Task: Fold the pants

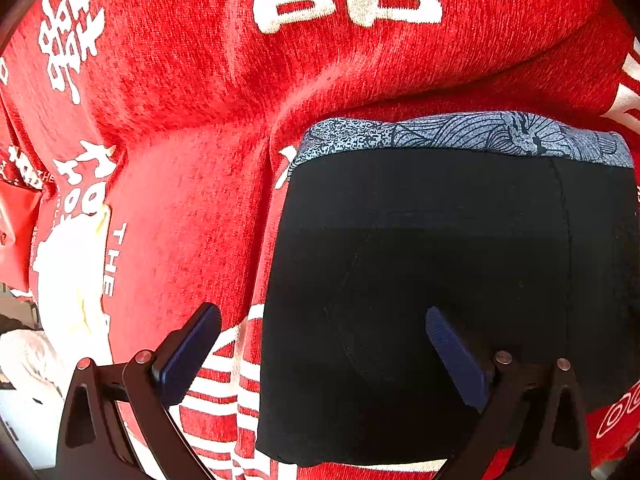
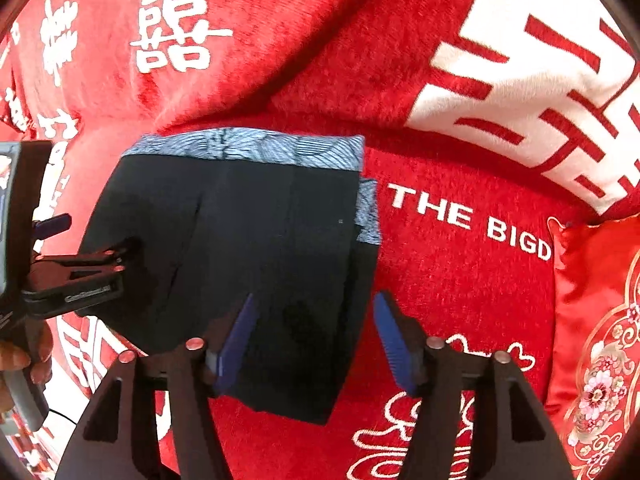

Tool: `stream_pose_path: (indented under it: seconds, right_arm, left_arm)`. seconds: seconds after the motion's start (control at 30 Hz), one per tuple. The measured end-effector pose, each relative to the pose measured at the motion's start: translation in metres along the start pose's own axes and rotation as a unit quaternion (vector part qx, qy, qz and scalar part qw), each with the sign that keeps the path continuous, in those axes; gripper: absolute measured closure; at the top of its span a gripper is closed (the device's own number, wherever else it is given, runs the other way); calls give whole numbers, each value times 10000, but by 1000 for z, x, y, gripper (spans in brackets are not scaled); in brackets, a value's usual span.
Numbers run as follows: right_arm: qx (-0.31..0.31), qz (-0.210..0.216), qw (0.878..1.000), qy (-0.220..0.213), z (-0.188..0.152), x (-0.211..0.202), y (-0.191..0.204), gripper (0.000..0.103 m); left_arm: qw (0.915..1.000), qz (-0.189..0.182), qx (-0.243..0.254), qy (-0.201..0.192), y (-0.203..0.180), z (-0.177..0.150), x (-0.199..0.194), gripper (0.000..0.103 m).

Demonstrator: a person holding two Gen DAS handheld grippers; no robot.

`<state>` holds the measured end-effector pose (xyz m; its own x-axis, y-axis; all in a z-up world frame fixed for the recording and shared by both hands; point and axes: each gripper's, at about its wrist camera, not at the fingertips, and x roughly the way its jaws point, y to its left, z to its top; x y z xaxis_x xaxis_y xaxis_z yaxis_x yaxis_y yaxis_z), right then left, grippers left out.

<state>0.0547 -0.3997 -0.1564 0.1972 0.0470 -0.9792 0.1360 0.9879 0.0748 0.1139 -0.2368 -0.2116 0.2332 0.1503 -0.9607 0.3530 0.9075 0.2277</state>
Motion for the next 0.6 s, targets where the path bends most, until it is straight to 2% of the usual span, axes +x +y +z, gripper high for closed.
stream_pose_path:
  seconds: [0.1, 0.2, 0.33, 0.6]
  right_arm:
    - [-135, 6, 9999, 17, 0, 2, 11, 26]
    - [-251, 60, 9995, 161, -2, 8, 21, 24]
    - [-300, 48, 9980, 560, -9, 34, 25, 23]
    - [-118, 172, 9984, 517, -12, 40, 16, 17]
  left_arm:
    - [10000, 25, -3, 16, -1, 0, 0, 0]
    - [10000, 37, -7, 24, -2, 0, -1, 0]
    - [10000, 49, 0, 51, -3, 1, 0, 0]
    - [9999, 100, 63, 30, -3, 2, 2, 0]
